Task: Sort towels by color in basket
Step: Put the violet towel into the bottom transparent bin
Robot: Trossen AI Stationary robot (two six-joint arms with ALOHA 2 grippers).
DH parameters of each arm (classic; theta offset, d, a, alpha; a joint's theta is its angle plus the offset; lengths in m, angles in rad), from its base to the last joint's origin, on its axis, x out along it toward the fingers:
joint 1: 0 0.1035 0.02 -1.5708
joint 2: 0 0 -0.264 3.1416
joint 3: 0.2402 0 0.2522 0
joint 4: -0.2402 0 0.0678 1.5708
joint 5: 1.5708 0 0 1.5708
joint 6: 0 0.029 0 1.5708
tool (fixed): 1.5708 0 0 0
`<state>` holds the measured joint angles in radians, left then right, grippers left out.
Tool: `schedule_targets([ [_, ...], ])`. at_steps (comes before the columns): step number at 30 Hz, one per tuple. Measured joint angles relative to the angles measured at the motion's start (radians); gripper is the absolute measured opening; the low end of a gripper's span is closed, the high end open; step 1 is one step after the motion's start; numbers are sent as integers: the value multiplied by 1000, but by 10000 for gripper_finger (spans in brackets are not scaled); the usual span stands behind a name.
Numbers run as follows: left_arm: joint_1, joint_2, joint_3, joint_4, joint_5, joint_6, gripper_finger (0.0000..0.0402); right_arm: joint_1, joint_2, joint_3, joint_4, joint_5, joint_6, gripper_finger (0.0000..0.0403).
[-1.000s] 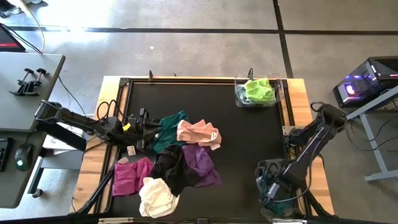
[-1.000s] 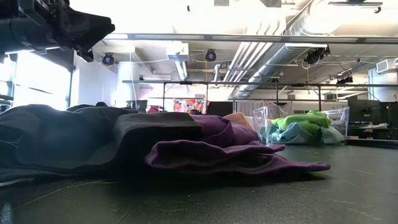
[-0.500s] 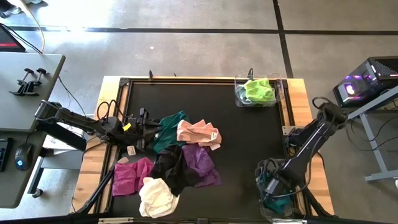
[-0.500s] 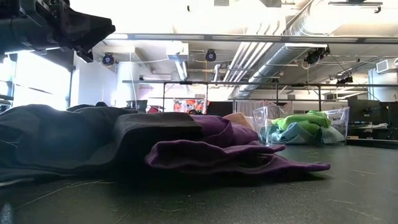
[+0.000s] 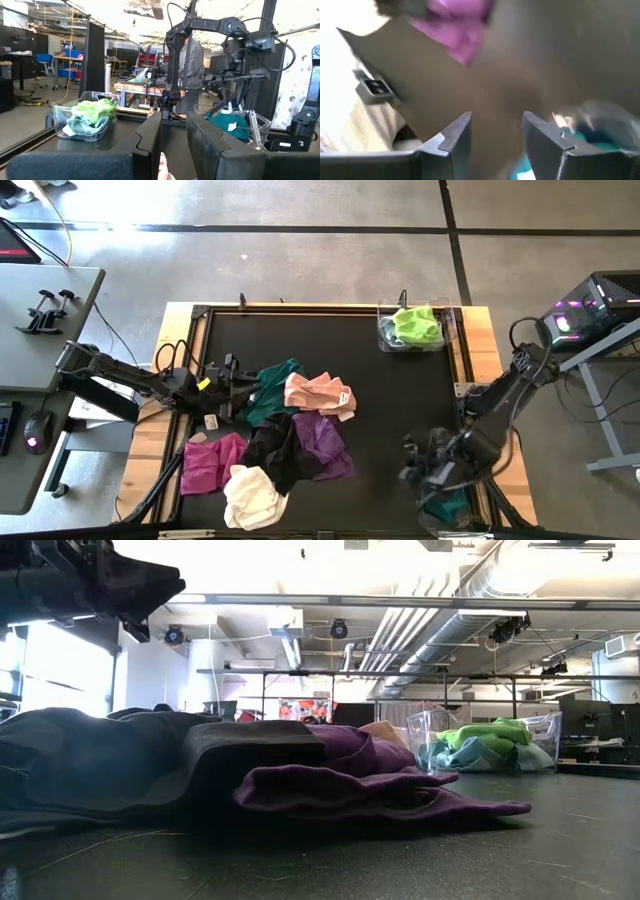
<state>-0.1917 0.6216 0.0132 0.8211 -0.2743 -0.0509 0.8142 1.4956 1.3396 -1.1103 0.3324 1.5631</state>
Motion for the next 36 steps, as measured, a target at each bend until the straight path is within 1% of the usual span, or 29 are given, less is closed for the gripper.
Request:
schedule_targets([
  [5,0,0,0,0,2,-16,78,-114,23,-120,327,62,-395,161],
  [9,0,0,0,0,2,-17,78,-208,61,-206,594,61,-678,167],
  [12,0,0,0,0,2,-17,78,-274,98,-239,729,30,-841,183],
  [17,-2,0,0,0,2,-26,78,-379,185,-271,904,7,-1104,229],
  [19,-8,0,0,0,2,-28,78,-419,232,-276,994,-34,-1227,244],
  [22,-20,0,0,0,2,-43,78,-471,313,-270,1076,-163,-1421,253],
  [24,-27,0,0,-1,1,-44,78,-501,365,-269,1124,-234,-1501,252],
  [27,-34,0,0,0,-10,-44,78,-538,419,-269,1136,-302,-1544,239],
  [30,-39,0,0,0,-34,-51,78,-563,448,-271,1109,-329,-1541,207],
  [33,-40,0,0,-1,-53,-51,78,-569,453,-273,1088,-326,-1520,155],
  [36,-40,0,0,-1,-64,-51,78,-561,449,-272,1068,-304,-1513,88],
])
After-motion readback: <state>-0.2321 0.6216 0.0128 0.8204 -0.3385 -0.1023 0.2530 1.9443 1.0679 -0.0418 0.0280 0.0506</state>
